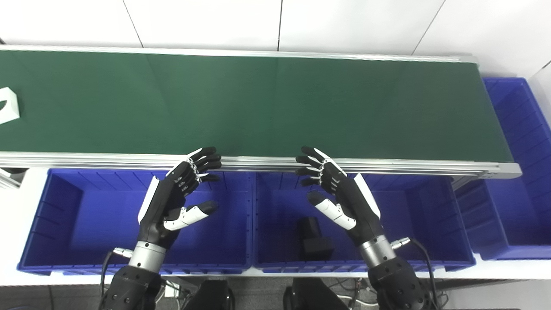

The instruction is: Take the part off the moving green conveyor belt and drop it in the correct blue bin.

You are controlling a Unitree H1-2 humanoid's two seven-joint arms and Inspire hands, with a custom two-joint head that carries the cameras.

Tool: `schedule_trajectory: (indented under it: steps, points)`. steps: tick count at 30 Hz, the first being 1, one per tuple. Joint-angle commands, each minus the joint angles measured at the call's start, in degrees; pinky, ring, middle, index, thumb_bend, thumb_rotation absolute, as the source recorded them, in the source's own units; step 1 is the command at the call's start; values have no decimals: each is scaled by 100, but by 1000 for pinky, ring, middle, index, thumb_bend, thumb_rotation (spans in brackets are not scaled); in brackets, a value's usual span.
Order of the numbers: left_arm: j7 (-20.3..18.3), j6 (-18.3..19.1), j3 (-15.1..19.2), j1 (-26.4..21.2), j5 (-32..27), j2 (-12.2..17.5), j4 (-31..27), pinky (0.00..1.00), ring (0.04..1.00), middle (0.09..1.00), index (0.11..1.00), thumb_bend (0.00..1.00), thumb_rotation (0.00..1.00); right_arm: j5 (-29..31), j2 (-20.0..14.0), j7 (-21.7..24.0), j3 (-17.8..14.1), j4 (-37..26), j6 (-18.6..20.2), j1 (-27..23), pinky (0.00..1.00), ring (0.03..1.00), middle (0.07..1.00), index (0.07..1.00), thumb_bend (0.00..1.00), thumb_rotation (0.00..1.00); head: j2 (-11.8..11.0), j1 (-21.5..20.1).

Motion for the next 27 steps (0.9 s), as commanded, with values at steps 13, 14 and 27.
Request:
schedule_trajectory:
  steps: [13, 14, 27]
  points:
    - [-12, -143, -3, -55, -5, -6, -68, 664, 768, 787, 807, 933, 502, 94, 14, 30, -18, -102, -79, -40, 671, 761, 839, 888, 641, 736, -25, 48]
    - [-11, -146, -4, -58, 0, -8, -61, 664, 767, 787, 807, 933, 501, 93, 16, 29, -18, -101, -76, -41, 670, 761, 838, 888, 640, 736, -35, 111]
    - [7, -184, -54, -56, 74, -71, 52, 668, 769, 784, 795, 945, 489, 173, -8, 30, -49, 54, -282, -57, 659, 748, 832, 880, 619, 719, -311, 949]
